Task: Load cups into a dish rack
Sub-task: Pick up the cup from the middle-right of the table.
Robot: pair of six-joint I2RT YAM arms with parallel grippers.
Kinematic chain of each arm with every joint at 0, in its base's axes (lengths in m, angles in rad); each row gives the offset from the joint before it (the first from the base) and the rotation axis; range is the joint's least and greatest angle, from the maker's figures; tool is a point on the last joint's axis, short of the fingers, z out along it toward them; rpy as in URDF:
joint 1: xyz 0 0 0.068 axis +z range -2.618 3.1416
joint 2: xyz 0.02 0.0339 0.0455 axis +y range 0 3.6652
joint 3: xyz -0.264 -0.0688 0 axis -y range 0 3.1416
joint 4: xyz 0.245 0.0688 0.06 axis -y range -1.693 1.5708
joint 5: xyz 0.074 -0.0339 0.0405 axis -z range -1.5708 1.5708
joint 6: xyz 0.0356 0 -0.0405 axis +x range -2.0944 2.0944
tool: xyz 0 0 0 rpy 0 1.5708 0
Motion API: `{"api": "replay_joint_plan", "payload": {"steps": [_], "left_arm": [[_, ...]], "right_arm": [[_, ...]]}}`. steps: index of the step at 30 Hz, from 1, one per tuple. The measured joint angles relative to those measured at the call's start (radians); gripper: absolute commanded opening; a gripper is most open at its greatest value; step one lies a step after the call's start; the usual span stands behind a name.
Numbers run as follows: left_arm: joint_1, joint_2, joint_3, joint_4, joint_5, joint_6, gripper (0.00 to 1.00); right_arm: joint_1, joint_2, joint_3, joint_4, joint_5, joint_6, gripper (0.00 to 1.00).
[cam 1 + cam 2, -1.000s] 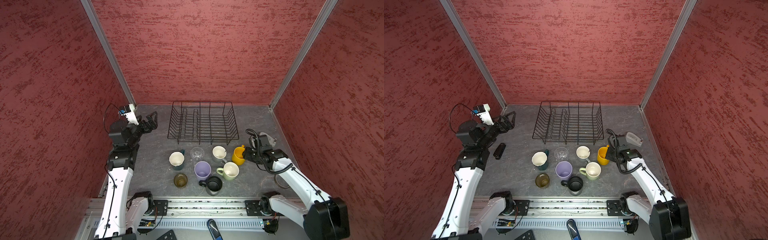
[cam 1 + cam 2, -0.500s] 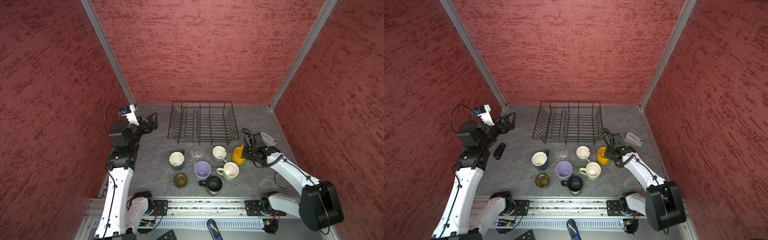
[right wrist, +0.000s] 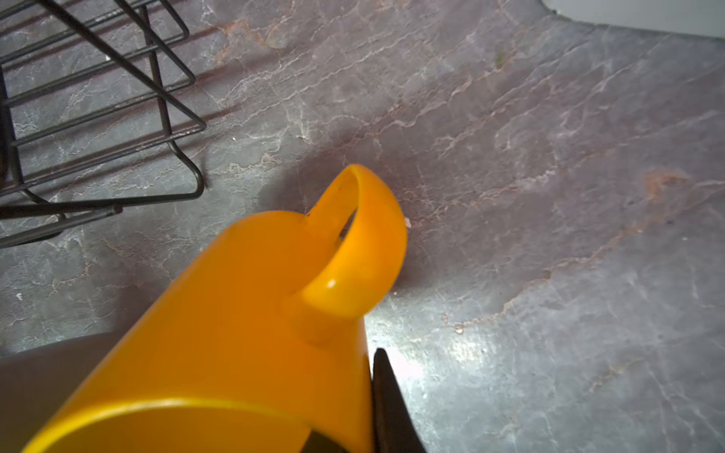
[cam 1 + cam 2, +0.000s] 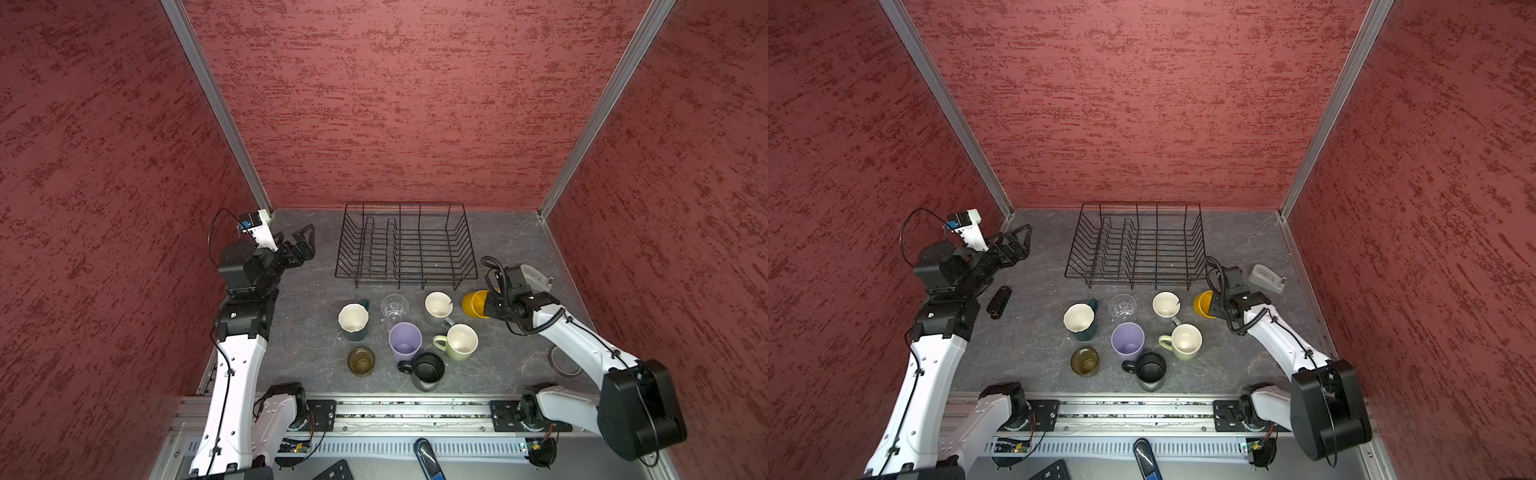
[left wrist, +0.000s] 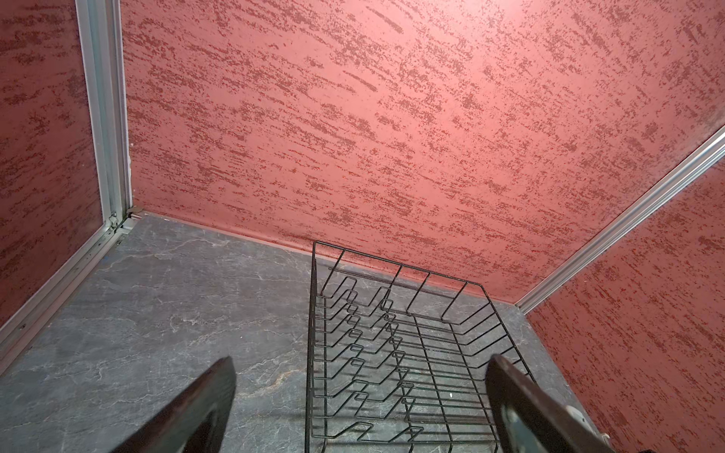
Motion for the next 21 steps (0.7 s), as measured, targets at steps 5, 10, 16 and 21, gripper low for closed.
{"api": "replay_joint_plan", "payload": {"steps": [5, 10, 16, 21], "left_arm": [[0.0, 0.0, -0.002, 0.0, 0.0, 0.0, 0.99], [0.0, -0.002, -0.008, 0.002, -0.001, -0.001, 0.99], [0.0, -0.01, -0.014, 0.008, 0.006, -0.005, 0.99], [0.001, -0.011, -0.014, 0.01, 0.039, -0.024, 1.0]], "right_arm": [[0.0, -0.034, 0.025, -0.1, 0.068, -0.01, 0.0], [-0.001, -0.125, 0.084, -0.182, 0.13, -0.014, 0.0], [-0.009, -0.238, 0.177, -0.219, 0.194, -0.018, 0.0], [-0.01, -0.302, 0.258, -0.232, 0.21, -0.034, 0.0]]}}
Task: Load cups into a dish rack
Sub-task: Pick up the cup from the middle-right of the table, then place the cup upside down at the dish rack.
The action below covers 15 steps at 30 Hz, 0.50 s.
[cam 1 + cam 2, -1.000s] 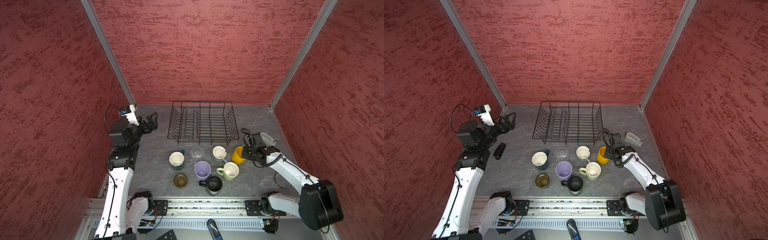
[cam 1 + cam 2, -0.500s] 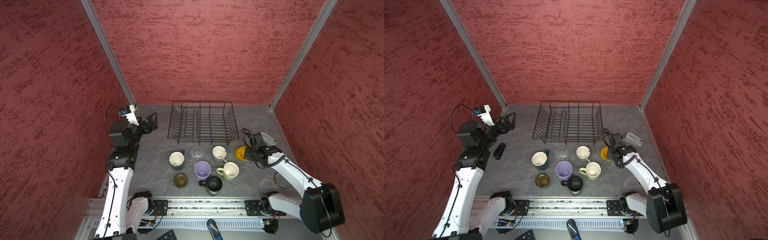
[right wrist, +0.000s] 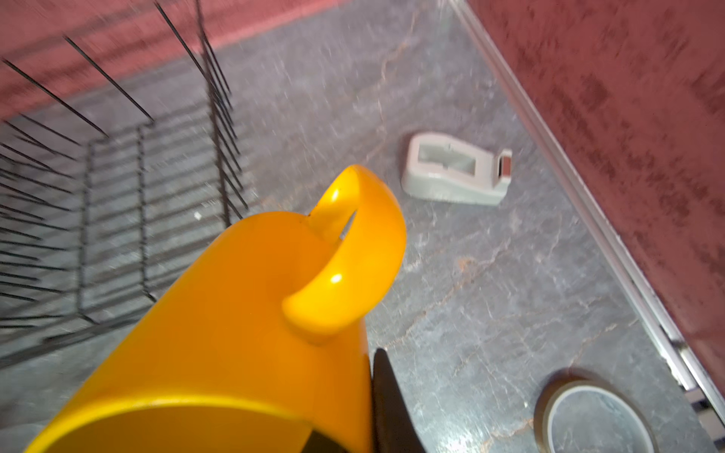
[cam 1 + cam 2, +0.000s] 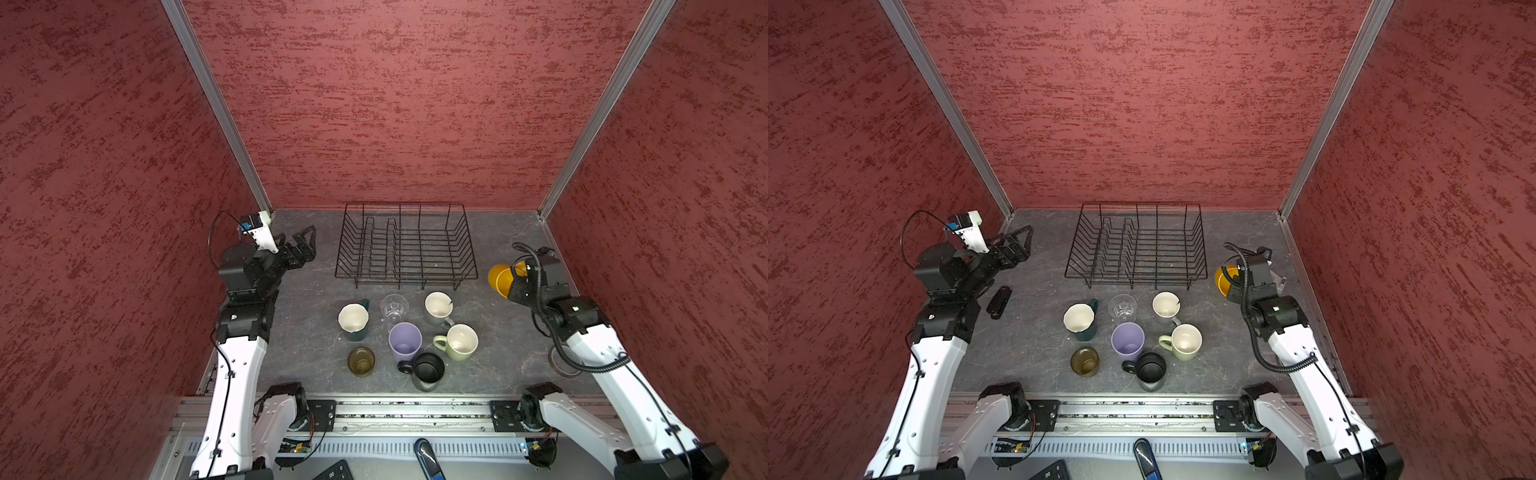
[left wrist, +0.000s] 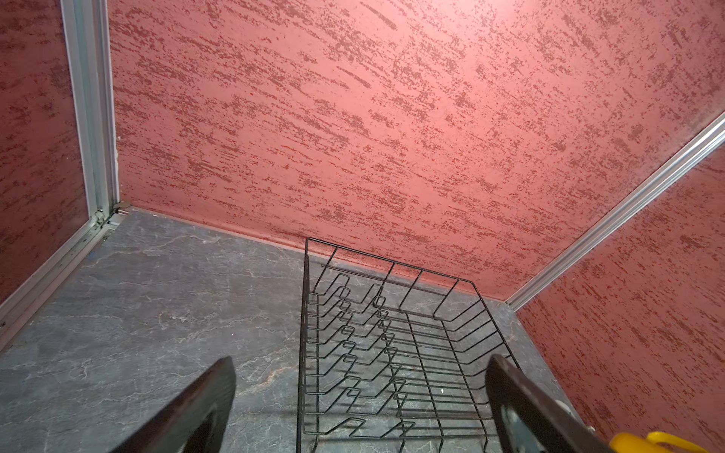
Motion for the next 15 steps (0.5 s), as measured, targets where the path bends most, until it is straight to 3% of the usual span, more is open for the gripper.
{"api": "replay_joint_plan", "payload": {"steps": [4, 10, 15], "left_arm": [[0.0, 0.001, -0.009, 0.046, 0.087, -0.039, 1.0], [-0.013, 0.031, -0.047, 0.119, 0.304, -0.11, 1.0], [-0.117, 0.072, -0.068, 0.166, 0.447, -0.138, 1.0]], "right_arm": [[-0.002, -0.024, 0.069, 0.045, -0.062, -0.034, 0.0], [-0.002, 0.023, 0.099, 0.18, -0.26, -0.067, 0.0], [0.002, 0.049, 0.093, 0.293, -0.493, -0.068, 0.0]]}}
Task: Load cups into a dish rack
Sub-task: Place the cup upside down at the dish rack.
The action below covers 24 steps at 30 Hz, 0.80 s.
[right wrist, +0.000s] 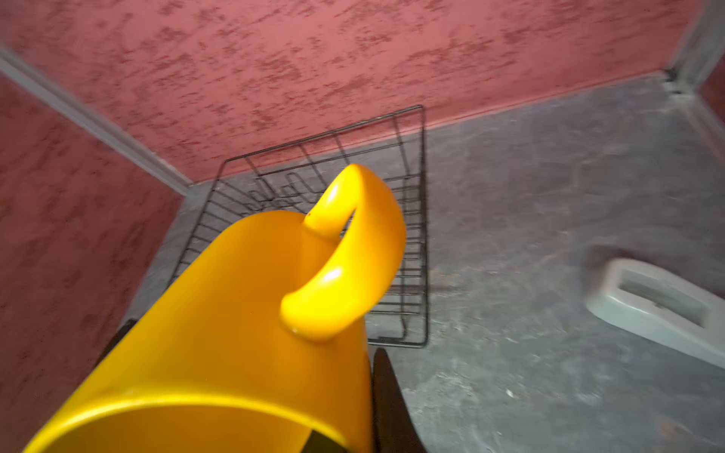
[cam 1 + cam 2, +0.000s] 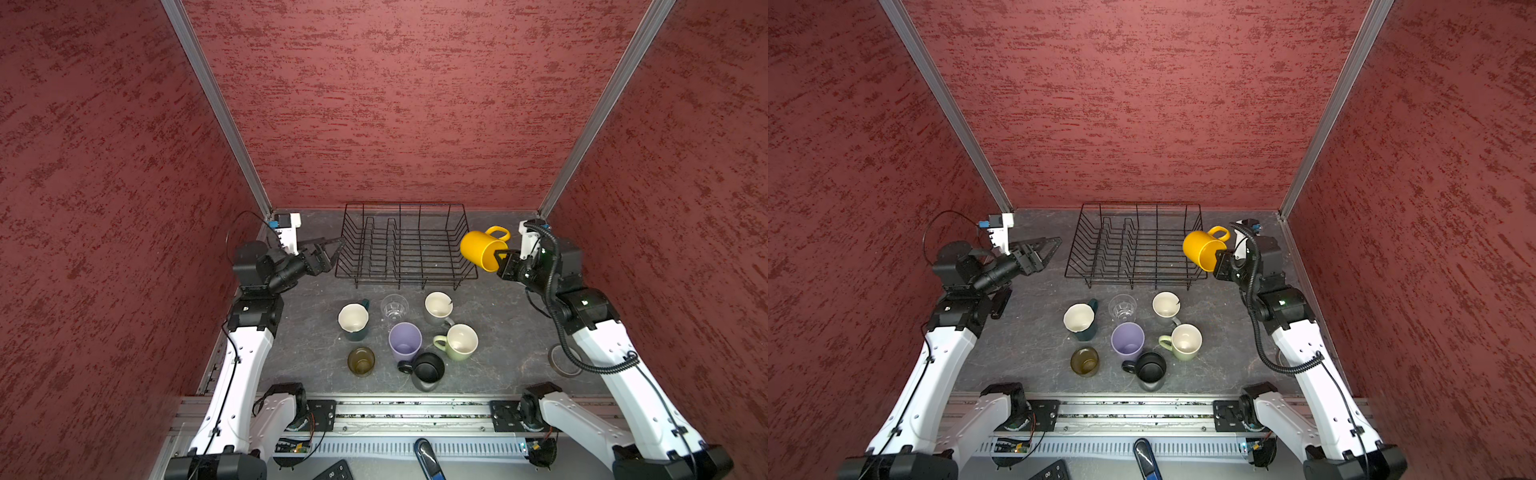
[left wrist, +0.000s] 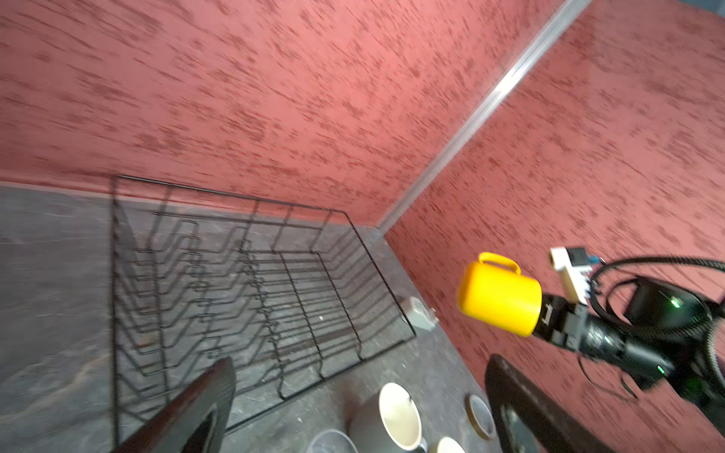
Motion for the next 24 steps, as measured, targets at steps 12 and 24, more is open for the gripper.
{"api": "replay_joint_plan", "payload": {"steps": [12, 24], "left_arm": [[-0.346, 0.15, 0.0, 0.19, 0.188, -0.018, 1.0], [-0.412, 0.244, 0.002, 0.358, 0.286, -0.099, 1.0]], "right_arm": [[0.039, -0.01, -0.134, 0.307, -0.381, 0.032, 0.0], [0.168, 0.023, -0.146, 0.47, -0.478, 0.032, 0.0]]}}
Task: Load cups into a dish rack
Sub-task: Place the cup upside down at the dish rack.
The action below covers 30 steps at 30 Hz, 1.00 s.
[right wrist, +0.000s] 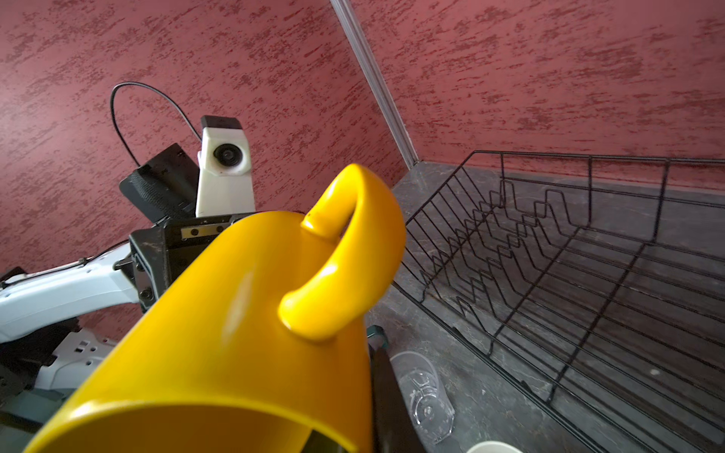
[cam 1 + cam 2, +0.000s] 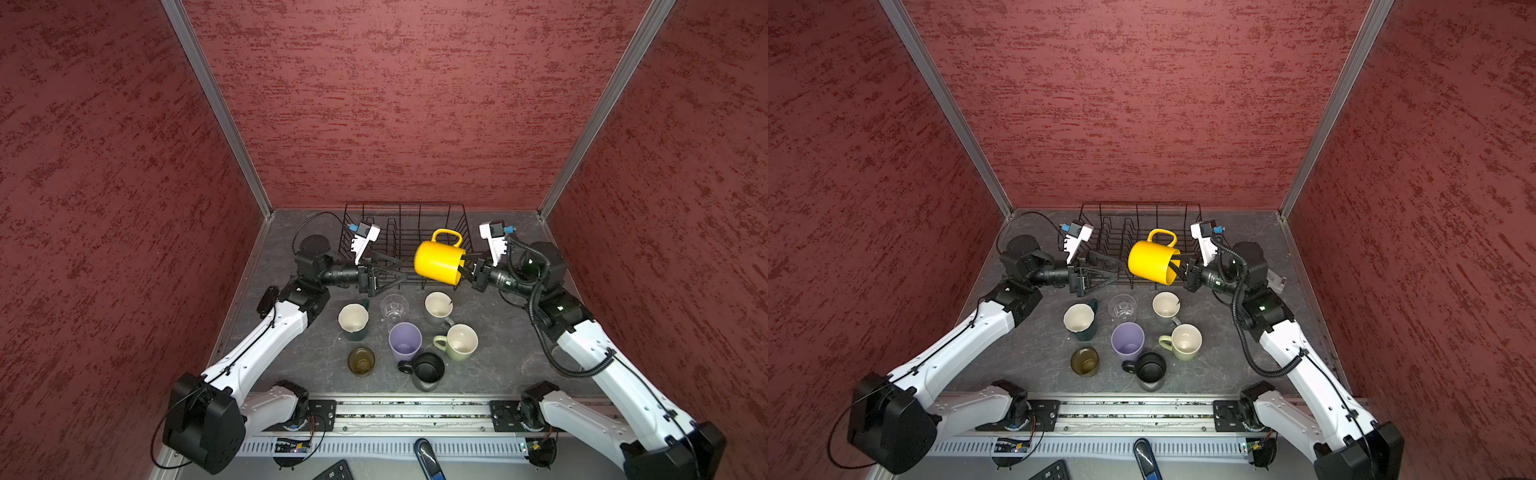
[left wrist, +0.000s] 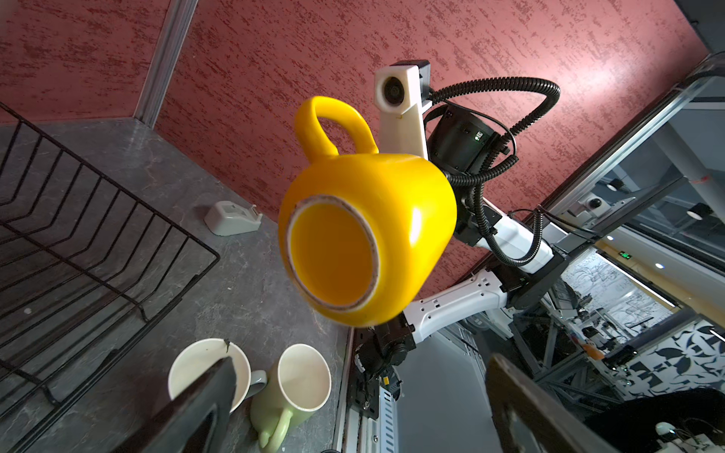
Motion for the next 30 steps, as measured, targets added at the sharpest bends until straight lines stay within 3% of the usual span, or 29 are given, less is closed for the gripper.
{"api": "replay_joint_plan", "payload": {"steps": [10, 30], "left_arm": [[-0.004, 0.01, 0.0, 0.128, 0.041, -0.076, 1.0], [0.026, -0.004, -0.011, 0.149, -0.015, -0.093, 1.0]], "right_arm": [[0.092, 0.091, -0.001, 0.069, 0.0, 0.0, 0.0], [0.162, 0.116, -0.002, 0.138, 0.142, -0.011, 0.0]]}}
